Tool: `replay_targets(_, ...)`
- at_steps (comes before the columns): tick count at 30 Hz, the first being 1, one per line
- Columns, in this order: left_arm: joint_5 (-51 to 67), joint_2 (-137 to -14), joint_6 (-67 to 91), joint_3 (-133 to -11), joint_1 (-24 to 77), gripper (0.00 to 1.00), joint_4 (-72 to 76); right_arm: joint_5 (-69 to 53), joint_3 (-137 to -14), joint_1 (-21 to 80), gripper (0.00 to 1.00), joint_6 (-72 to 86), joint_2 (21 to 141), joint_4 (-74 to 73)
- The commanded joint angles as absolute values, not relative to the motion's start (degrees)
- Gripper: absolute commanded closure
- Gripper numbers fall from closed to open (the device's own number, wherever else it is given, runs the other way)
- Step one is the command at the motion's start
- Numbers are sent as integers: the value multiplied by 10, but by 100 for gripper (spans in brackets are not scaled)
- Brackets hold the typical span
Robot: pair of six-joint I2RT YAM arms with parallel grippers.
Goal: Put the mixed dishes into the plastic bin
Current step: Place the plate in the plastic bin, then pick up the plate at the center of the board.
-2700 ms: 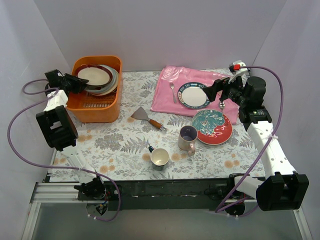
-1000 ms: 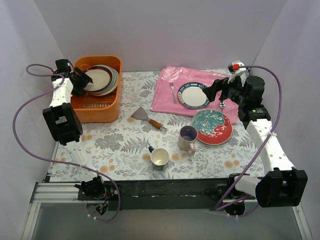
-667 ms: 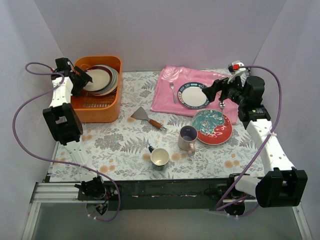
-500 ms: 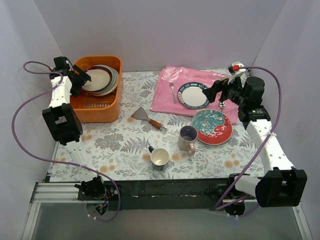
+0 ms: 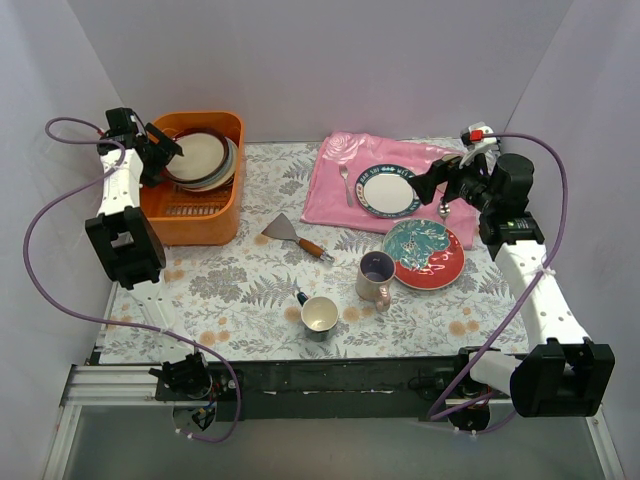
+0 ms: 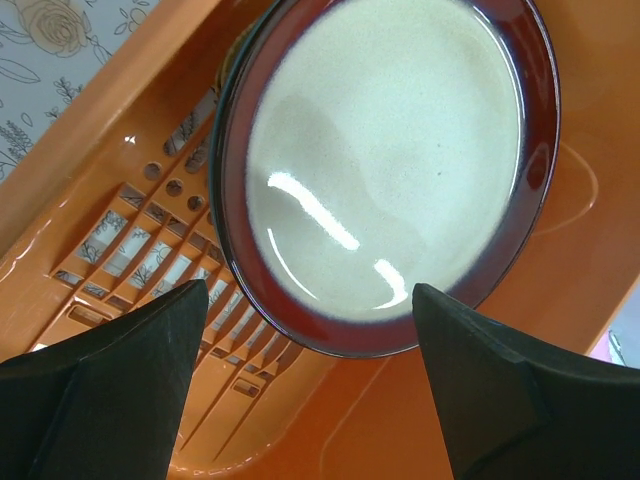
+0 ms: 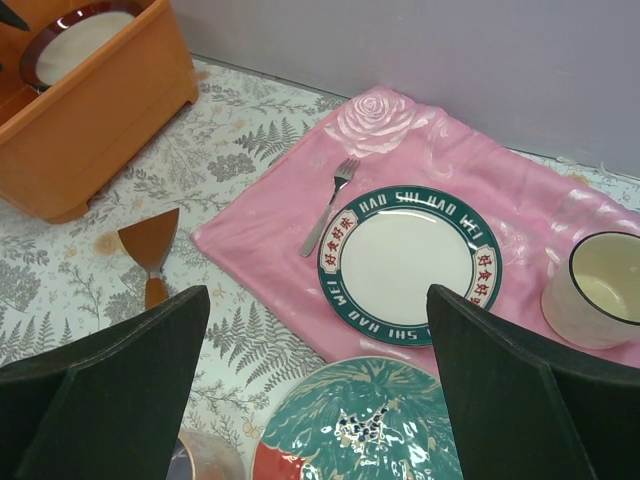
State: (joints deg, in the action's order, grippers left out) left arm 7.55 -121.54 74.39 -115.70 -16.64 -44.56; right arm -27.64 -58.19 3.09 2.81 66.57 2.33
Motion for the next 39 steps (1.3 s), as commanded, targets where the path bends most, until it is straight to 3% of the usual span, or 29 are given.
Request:
replay_targets(1,94,-1188,744,-1173,-163,17,-440,-291,-589,27,3,11,648,27)
replay_targets(10,122,-1058,732,-1096,-163,16,-410,-373,-663,23,1,-176,650,-126)
replay_targets(13,126,-1001,739,-1061,-164,2,-395,-401,-690,23,1,-234,652,-174)
replay_targets(18,198,-922,784,-975,-211,2,-350,-431,-711,22,1,-298,649,-264)
replay_targets(24,303,-903,852,-906,-239,2,-288,-440,-708,22,1,-392,633,-331)
replay_targets(30,346,-909,874,-918,-238,2,-257,-406,-679,21,1,-456,611,-370)
replay_targets(39,366,-914,818,-961,-160,2,-252,-357,-593,17,1,-517,574,-378)
